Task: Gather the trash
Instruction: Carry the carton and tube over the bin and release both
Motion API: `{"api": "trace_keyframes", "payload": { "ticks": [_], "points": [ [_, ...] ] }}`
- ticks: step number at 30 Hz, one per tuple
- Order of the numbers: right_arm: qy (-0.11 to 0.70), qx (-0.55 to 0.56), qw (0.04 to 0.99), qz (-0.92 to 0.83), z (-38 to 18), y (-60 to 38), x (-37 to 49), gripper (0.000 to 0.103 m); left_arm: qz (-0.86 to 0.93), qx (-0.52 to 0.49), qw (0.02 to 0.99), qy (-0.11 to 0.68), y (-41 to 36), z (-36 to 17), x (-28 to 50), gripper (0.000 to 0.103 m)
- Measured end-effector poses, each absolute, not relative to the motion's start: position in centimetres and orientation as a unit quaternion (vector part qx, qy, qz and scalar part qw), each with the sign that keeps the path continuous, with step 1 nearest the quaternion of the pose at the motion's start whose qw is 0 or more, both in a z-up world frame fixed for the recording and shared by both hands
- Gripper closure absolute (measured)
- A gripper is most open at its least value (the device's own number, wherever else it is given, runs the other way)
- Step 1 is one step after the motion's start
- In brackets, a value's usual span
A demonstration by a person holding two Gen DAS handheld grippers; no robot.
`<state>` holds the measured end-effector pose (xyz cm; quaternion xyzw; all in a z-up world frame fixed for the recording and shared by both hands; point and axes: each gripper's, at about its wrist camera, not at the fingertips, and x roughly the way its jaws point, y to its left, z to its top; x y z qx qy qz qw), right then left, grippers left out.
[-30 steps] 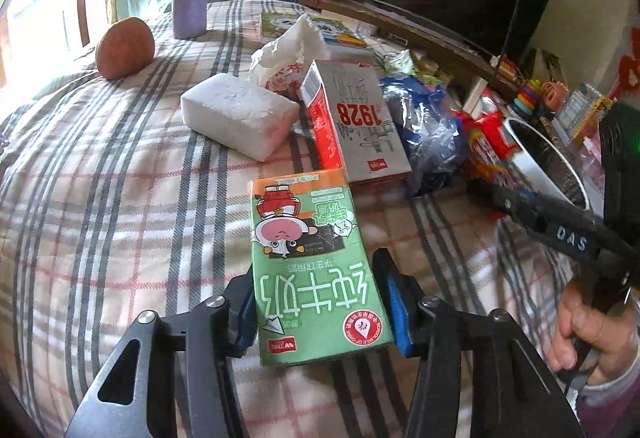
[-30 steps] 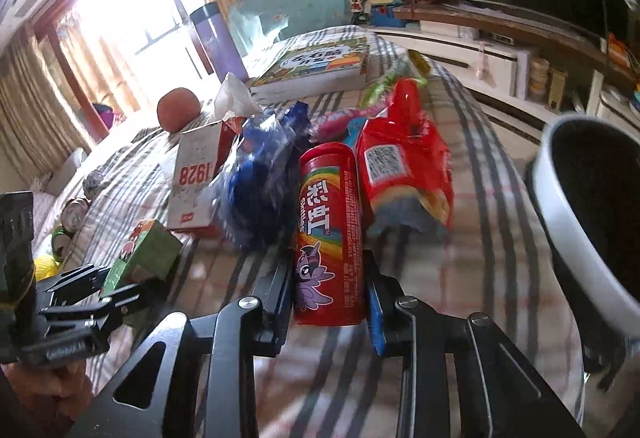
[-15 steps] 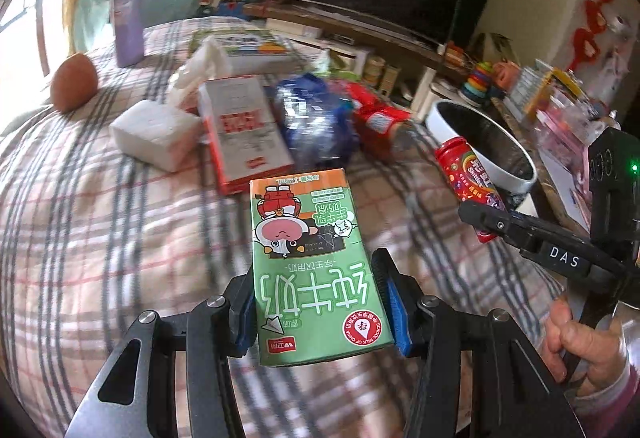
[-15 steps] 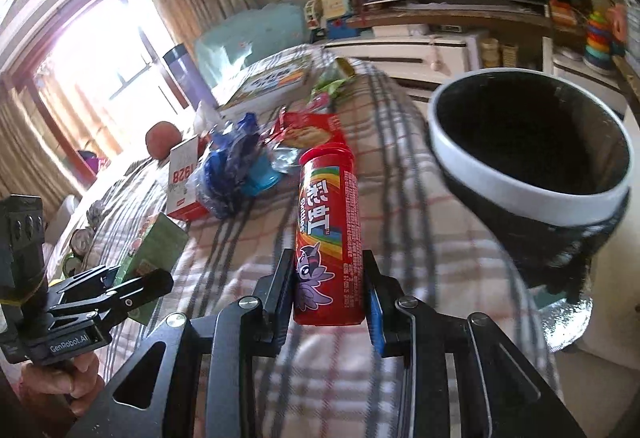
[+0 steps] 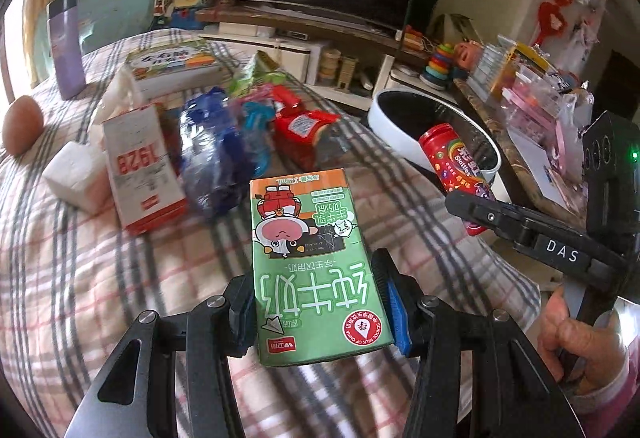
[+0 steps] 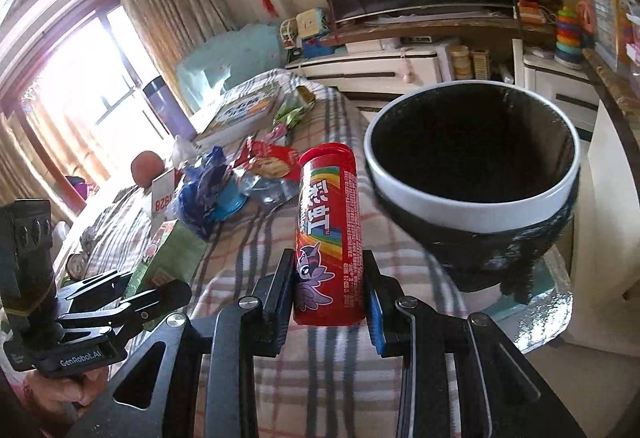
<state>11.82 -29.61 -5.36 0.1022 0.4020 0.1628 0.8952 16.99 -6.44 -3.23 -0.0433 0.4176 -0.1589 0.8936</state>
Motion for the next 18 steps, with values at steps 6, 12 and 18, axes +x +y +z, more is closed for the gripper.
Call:
{"api": "trace_keyframes", "payload": {
  "ticks": [6, 12, 18],
  "points": [
    [0.396, 0.108, 0.899, 0.15, -5.0, -30.9, 11.9, 0.072, -0.169, -0.038, 0.891, 0.419, -7.3, -3.4, 17.8, 0.054],
    [0.391, 0.115, 0.903, 0.135, -4.8, -32.4, 12.3, 0.072, -0.178, -0.03, 0.891, 0.417, -8.9, -3.2, 18.9, 0.054],
    [0.386, 0.119, 0.907, 0.121, -4.3, -34.2, 12.9, 0.072, -0.192, -0.02, 0.891, 0.412, -10.4, -2.9, 20.1, 0.054]
  ]
}}
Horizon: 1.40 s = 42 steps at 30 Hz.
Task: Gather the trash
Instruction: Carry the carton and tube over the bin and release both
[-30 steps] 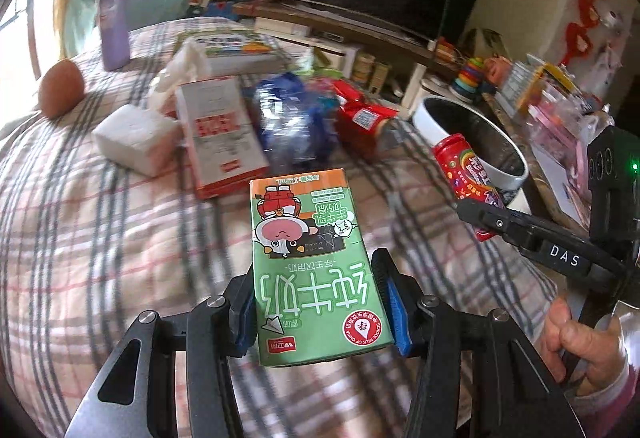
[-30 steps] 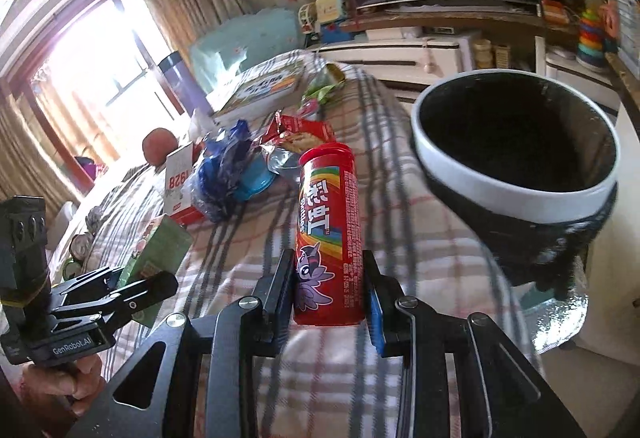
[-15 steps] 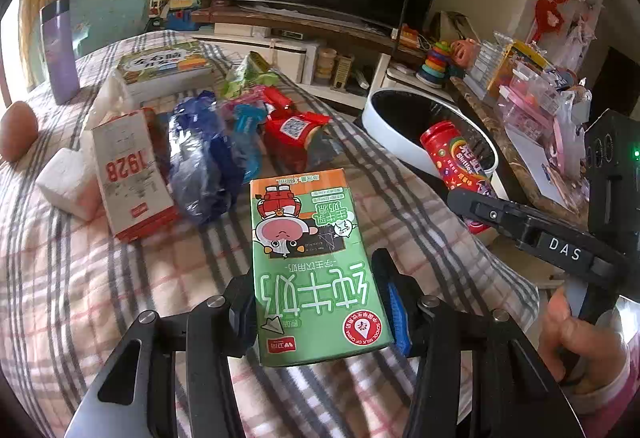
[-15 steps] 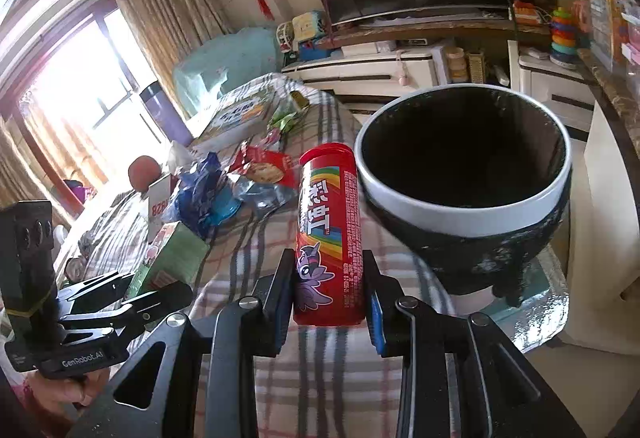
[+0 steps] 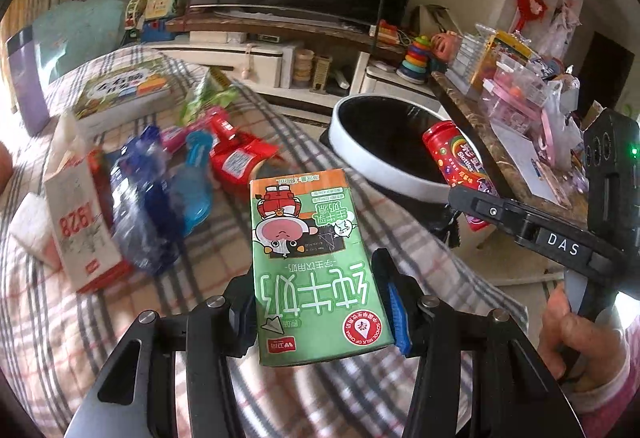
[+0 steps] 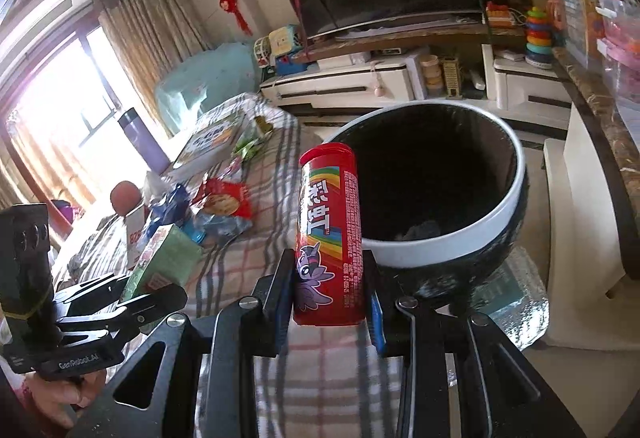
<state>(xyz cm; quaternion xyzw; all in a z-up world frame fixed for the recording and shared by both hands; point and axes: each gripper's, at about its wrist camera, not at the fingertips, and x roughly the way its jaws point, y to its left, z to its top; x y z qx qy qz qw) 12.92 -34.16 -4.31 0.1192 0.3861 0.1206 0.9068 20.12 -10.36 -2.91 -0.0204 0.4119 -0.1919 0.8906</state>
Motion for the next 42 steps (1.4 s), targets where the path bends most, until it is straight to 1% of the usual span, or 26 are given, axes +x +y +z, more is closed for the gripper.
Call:
{"api": "trace_keyframes", "payload": {
  "ticks": [29, 42],
  "points": [
    [0.386, 0.117, 0.912, 0.075, -3.6, -39.7, 17.7, 0.072, -0.232, 0.015, 0.885, 0.404, -18.3, -2.2, 28.4, 0.054],
    [0.399, 0.112, 0.908, 0.067, -4.3, -40.9, 20.1, 0.072, -0.232, 0.023, 0.88, 0.414, -21.1, -3.2, 32.6, 0.054]
  ]
}}
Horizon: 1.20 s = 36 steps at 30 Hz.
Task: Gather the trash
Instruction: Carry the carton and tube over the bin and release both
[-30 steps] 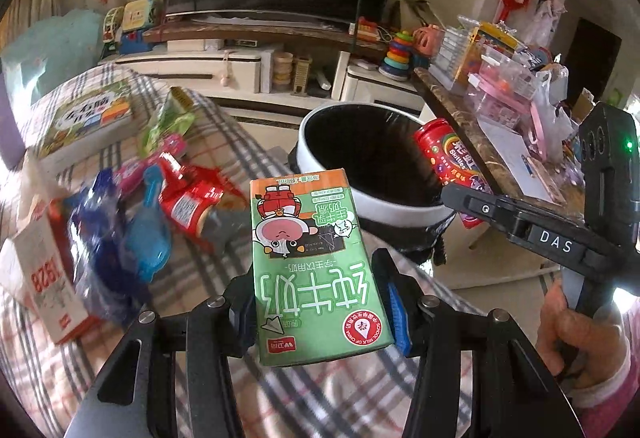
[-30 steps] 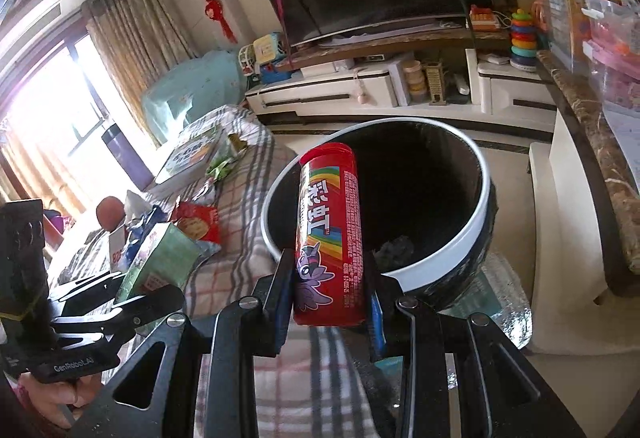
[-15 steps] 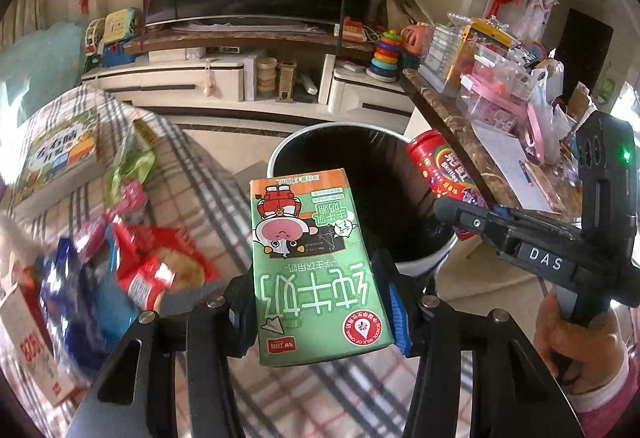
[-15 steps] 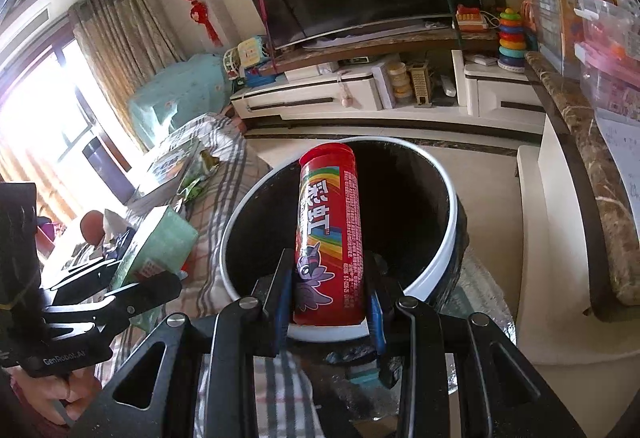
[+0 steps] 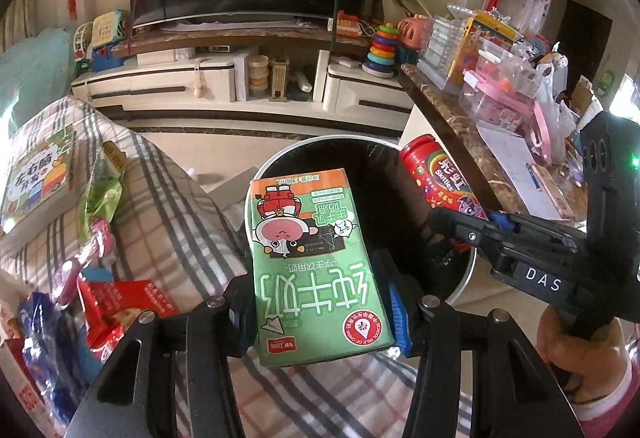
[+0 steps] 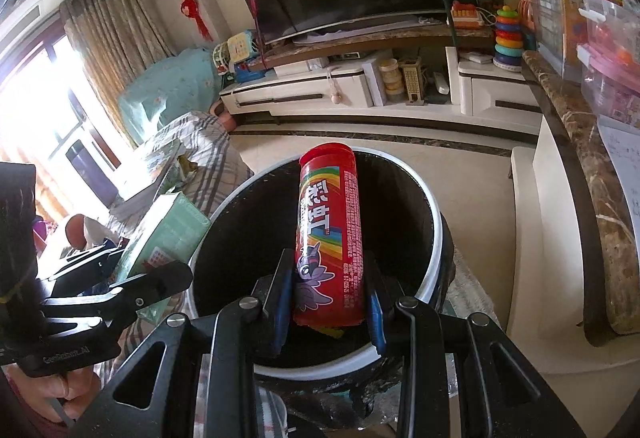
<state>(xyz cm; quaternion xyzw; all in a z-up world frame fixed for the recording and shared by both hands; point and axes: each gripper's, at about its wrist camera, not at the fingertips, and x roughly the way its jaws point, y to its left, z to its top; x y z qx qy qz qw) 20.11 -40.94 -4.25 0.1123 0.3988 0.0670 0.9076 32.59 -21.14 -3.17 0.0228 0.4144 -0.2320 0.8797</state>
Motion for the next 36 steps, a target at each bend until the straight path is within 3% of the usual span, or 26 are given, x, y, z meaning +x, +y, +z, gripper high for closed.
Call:
{"api": "trace_keyframes", "payload": {
  "ticks": [22, 26, 28, 31, 36],
  "points": [
    [0.423, 0.108, 0.898, 0.054, -5.2, -41.8, 22.4, 0.07, -0.231, 0.029, 0.874, 0.426, -23.2, -4.3, 34.9, 0.053],
    [0.42, 0.118, 0.898, 0.052, -5.1, -42.3, 22.3, 0.066, -0.223, 0.032, 0.879, 0.42, -23.2, -4.0, 34.5, 0.037],
    [0.415, 0.125, 0.9, 0.053, -4.9, -42.4, 22.0, 0.059, -0.221, 0.031, 0.882, 0.415, -23.0, -3.9, 34.1, 0.036],
    [0.408, 0.132, 0.902, 0.054, -4.5, -42.3, 21.4, 0.057, -0.218, 0.025, 0.883, 0.414, -22.5, -3.9, 33.3, 0.036],
    [0.391, 0.142, 0.907, 0.066, -3.8, -41.4, 20.0, 0.023, -0.216, 0.0, 0.886, 0.411, -20.6, -3.7, 31.0, 0.036]
  ]
}}
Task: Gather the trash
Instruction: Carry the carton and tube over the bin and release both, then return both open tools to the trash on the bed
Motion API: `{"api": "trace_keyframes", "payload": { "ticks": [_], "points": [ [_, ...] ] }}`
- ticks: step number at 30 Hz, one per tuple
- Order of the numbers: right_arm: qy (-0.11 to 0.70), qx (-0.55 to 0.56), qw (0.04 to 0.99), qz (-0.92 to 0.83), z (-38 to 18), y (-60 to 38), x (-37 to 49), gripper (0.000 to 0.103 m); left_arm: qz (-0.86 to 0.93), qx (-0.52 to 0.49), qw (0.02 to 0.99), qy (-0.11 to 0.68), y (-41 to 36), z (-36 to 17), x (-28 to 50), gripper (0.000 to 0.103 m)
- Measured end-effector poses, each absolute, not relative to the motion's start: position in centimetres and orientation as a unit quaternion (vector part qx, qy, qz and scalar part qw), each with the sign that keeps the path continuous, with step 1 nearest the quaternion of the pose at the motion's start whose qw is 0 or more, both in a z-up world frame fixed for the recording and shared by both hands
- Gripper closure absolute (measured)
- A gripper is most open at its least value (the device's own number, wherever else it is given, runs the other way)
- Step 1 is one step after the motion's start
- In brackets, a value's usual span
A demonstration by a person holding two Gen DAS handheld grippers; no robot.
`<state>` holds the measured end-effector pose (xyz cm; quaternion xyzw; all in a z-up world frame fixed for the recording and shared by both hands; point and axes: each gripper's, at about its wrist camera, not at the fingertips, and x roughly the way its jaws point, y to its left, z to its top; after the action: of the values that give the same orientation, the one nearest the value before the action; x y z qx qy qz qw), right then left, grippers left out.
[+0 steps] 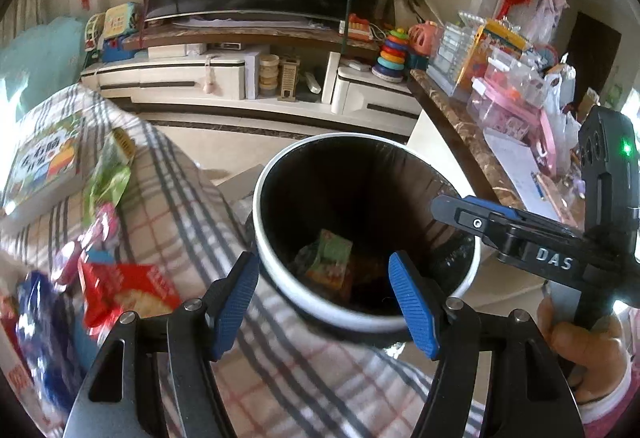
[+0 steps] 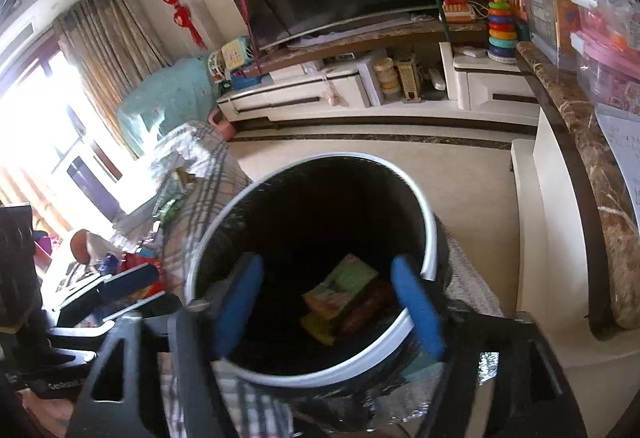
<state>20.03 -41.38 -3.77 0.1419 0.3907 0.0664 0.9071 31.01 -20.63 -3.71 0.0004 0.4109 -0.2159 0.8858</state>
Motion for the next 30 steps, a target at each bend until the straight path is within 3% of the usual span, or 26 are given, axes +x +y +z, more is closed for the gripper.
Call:
{"api": "trace_keyframes", "payload": {
  "ticks": [5, 15, 30],
  "points": [
    [0.371, 0.143, 0.914, 0.078, -3.4, -39.8, 18.3, 0.009, -0.203, -0.017, 0.89, 0.408, -18.1, -3.8, 27.8, 0.031],
    [0.364, 0.133, 0.916, 0.104, -3.7, -35.4, 15.1, 0.006, -0.168, -0.048, 0.899, 0.402, -12.5, -3.1, 21.4, 0.031],
    [0.367, 0.109, 0.911, 0.149, -4.2, -29.2, 12.7, 0.002, -0.097, -0.086, 0.904, 0.407, -4.8, -3.1, 14.8, 0.02]
  ]
}}
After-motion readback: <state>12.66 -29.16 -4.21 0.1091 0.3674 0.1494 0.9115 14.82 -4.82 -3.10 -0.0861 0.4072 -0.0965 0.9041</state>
